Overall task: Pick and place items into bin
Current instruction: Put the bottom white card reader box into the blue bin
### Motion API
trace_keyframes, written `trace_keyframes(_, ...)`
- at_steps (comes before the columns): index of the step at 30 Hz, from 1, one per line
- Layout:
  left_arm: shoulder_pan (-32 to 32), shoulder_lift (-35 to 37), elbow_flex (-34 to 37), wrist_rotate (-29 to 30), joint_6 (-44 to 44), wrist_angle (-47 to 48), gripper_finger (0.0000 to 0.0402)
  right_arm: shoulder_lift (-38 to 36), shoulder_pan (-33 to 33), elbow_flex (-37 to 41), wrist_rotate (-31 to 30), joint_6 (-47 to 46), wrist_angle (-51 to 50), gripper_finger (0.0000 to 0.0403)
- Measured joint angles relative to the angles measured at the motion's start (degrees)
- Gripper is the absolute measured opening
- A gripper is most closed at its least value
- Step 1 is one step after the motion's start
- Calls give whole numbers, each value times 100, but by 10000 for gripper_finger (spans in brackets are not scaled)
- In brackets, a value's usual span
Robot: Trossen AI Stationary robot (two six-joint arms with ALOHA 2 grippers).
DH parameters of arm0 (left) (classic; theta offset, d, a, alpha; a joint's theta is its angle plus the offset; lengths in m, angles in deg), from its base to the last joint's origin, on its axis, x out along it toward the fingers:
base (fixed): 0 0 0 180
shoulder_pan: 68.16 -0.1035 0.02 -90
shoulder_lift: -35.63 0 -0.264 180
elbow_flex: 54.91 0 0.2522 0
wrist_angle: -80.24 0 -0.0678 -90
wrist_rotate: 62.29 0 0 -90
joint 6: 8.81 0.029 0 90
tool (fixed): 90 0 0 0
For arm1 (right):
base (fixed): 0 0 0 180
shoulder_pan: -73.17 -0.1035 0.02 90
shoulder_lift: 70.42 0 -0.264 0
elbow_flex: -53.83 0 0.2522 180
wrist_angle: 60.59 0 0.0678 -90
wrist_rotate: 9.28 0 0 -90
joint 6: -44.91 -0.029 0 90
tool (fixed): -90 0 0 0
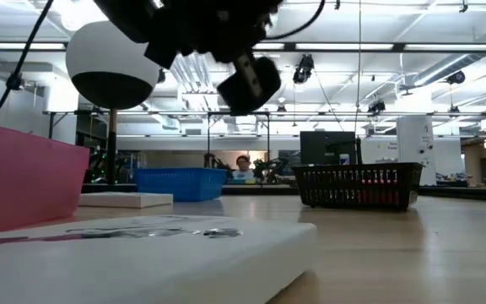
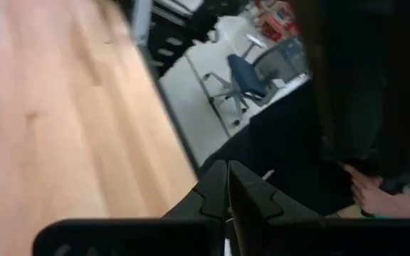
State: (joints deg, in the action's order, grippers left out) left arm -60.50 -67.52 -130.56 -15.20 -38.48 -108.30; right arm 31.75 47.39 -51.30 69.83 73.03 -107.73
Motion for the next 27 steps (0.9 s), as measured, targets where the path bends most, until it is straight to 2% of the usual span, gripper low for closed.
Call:
trace_keyframes(6,8,14,-11,-9,-455,767,0,-117,6,-2,1,-1296,-478,72)
trace_keyframes(11,69,29,-11,181,-452,1416,0,-248,-74,0,23,-2148,-764,57)
trace_keyframes(14,108,156,-9,735,-398,1720,0,-340,-174,0,19,-2491,-831,46)
trace_keyframes(18,208,602,-18,1854,-137,2321,0,-428,-338,83,-13,-2953,-829,32)
trace_keyframes(22,377,1186,-11,2861,12,2710,0,-487,-523,312,-654,-3445,-826,17)
trace_keyframes(27,655,1803,2,3597,7,2935,0,-550,-644,649,-1135,-4281,-656,9)
